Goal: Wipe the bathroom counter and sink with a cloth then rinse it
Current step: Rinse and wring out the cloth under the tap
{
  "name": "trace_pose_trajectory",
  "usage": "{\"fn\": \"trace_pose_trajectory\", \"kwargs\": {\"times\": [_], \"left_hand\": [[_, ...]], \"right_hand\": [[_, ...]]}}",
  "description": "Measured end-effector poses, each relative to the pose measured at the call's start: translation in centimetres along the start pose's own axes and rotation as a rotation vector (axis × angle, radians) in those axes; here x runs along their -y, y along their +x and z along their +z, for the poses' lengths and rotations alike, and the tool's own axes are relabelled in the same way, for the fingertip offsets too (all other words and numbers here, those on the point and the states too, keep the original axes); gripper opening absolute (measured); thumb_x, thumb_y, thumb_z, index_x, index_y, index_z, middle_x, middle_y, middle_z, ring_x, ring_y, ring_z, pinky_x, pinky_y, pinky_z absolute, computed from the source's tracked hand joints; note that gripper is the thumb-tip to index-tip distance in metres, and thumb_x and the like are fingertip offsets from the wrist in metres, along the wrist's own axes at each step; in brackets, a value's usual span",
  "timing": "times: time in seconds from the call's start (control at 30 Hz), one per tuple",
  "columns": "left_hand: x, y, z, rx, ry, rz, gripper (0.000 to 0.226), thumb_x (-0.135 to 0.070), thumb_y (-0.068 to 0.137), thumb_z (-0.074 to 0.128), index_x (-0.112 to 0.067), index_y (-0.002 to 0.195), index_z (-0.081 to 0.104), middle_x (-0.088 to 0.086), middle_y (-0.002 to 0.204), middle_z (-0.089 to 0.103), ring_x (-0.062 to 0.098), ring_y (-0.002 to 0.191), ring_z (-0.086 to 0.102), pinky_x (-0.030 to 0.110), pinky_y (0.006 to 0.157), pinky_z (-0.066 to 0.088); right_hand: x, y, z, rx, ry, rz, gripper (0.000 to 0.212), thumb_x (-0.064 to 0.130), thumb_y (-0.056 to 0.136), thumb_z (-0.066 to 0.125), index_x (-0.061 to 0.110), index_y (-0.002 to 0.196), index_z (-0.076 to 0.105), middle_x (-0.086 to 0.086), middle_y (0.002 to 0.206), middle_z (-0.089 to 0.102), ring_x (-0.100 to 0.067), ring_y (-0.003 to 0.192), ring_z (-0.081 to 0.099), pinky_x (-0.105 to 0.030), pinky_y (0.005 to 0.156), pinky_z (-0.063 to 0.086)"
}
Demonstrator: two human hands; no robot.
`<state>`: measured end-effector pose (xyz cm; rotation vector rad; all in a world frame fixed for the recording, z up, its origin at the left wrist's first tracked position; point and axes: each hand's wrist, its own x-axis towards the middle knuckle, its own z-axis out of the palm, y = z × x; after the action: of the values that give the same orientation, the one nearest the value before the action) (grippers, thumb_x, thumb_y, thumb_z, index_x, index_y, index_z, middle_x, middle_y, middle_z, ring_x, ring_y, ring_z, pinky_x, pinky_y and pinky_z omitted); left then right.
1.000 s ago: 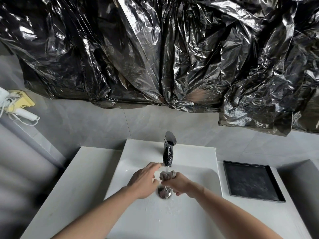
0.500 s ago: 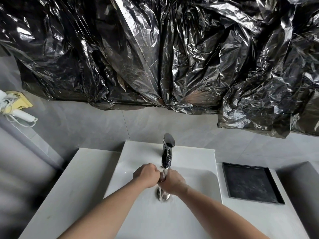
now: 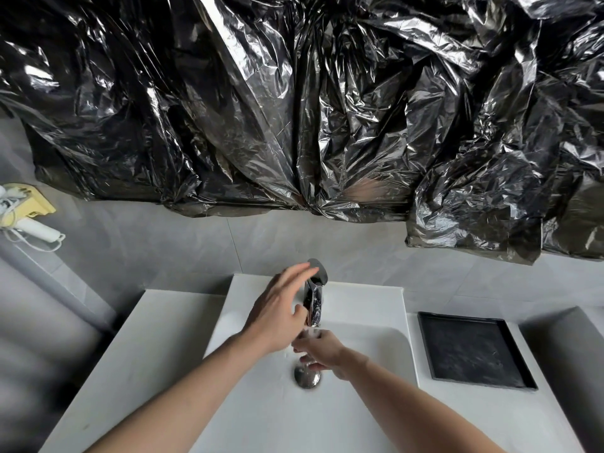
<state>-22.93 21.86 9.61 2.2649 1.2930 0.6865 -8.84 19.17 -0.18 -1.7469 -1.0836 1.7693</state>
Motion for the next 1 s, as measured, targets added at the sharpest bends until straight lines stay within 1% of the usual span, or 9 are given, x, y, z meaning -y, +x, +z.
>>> {"fn": "trace_pose_trajectory", "kwargs": {"times": [0.1, 0.17, 0.3, 0.43, 0.63, 0.73, 0.8, 0.87, 1.0], "left_hand": [[-1.6, 1.0, -0.4, 0.158, 0.178, 0.080, 0.085, -0.003, 0.077, 0.046, -0.034, 0.155, 0.031, -0.021, 0.162, 0.021, 0.002, 0.146, 0.020, 0.022, 0.122, 0.019], [-1.6, 0.9, -0.1, 0.182, 0.220, 0.072, 0.085, 0.000, 0.077, 0.045, -0.032, 0.155, 0.034, -0.021, 0.162, 0.025, 0.004, 0.146, 0.022, 0.025, 0.123, 0.020], [-1.5, 0.5, 0.6, 0.227, 0.274, 0.104, 0.078, -0.002, 0.077, 0.043, -0.030, 0.150, 0.043, -0.019, 0.160, 0.032, 0.007, 0.146, 0.024, 0.030, 0.120, 0.025], [-2.2, -1.4, 0.1, 0.139, 0.176, 0.081, 0.075, 0.002, 0.077, 0.042, -0.030, 0.144, 0.050, -0.020, 0.153, 0.036, 0.004, 0.142, 0.029, 0.020, 0.117, 0.024], [-2.0, -8.8, -0.1, 0.210, 0.086, 0.107, 0.077, -0.002, 0.074, 0.040, -0.041, 0.140, 0.042, -0.033, 0.146, 0.025, -0.008, 0.137, 0.030, 0.017, 0.111, 0.033], [-2.8, -9.9, -1.1, 0.303, 0.190, 0.235, 0.081, -0.008, 0.080, 0.039, -0.042, 0.152, 0.023, -0.031, 0.157, 0.008, -0.006, 0.144, 0.017, 0.013, 0.115, 0.023], [-3.2, -9.7, -1.7, 0.338, 0.293, 0.333, 0.085, -0.011, 0.082, 0.040, -0.037, 0.158, 0.011, -0.024, 0.163, -0.002, -0.003, 0.149, 0.005, 0.014, 0.119, 0.010], [-3.3, -9.2, -2.3, 0.351, 0.378, 0.394, 0.090, -0.012, 0.081, 0.044, -0.031, 0.160, 0.004, -0.018, 0.166, -0.005, 0.002, 0.151, -0.001, 0.019, 0.123, 0.002], [-3.8, -7.7, -3.3, 0.343, 0.532, 0.477, 0.092, -0.027, 0.080, 0.052, -0.024, 0.160, 0.006, -0.011, 0.165, 0.013, 0.009, 0.150, 0.020, 0.029, 0.122, 0.021]], "right_hand": [[0.7, -0.7, 0.4, 0.051, 0.026, -0.001, 0.023, 0.017, 0.087, 0.070, 0.021, 0.065, 0.068, 0.003, 0.062, 0.065, -0.015, 0.069, 0.058, -0.028, 0.068, 0.050], [1.0, -1.8, 0.4, 0.112, 0.027, 0.006, 0.019, 0.012, 0.088, 0.058, 0.020, 0.074, 0.068, -0.009, 0.078, 0.074, -0.016, 0.072, 0.057, -0.026, 0.063, 0.043], [0.3, -3.4, -0.6, 0.182, 0.147, 0.107, 0.021, 0.016, 0.090, 0.047, 0.020, 0.079, 0.064, 0.001, 0.076, 0.062, -0.008, 0.063, 0.053, -0.020, 0.059, 0.037], [-0.7, -5.5, -2.7, 0.269, 0.326, 0.089, 0.012, 0.013, 0.084, 0.060, 0.023, 0.080, 0.063, 0.006, 0.079, 0.058, -0.003, 0.062, 0.050, -0.014, 0.057, 0.037], [-1.3, -8.5, -5.2, 0.329, 0.397, 0.007, 0.038, 0.001, 0.069, 0.080, 0.027, 0.085, 0.057, 0.006, 0.087, 0.047, 0.000, 0.076, 0.049, -0.013, 0.070, 0.039], [0.4, -10.0, -5.4, 0.290, 0.491, 0.062, 0.017, 0.008, 0.084, 0.075, 0.020, 0.093, 0.065, 0.002, 0.091, 0.062, -0.003, 0.068, 0.060, -0.011, 0.064, 0.053], [2.1, -11.4, -5.1, 0.287, 0.411, 0.103, 0.004, 0.018, 0.097, 0.063, 0.017, 0.097, 0.067, -0.005, 0.101, 0.070, -0.007, 0.065, 0.065, -0.013, 0.057, 0.053], [3.7, -12.7, -4.9, 0.328, 0.197, 0.079, 0.013, 0.027, 0.099, 0.058, 0.021, 0.090, 0.065, -0.001, 0.093, 0.071, -0.006, 0.060, 0.061, -0.015, 0.053, 0.045], [6.5, -14.7, -4.0, 0.472, -0.003, -0.062, 0.028, 0.000, 0.084, 0.070, 0.022, 0.073, 0.057, 0.001, 0.072, 0.050, -0.005, 0.057, 0.046, -0.014, 0.053, 0.037]]}}
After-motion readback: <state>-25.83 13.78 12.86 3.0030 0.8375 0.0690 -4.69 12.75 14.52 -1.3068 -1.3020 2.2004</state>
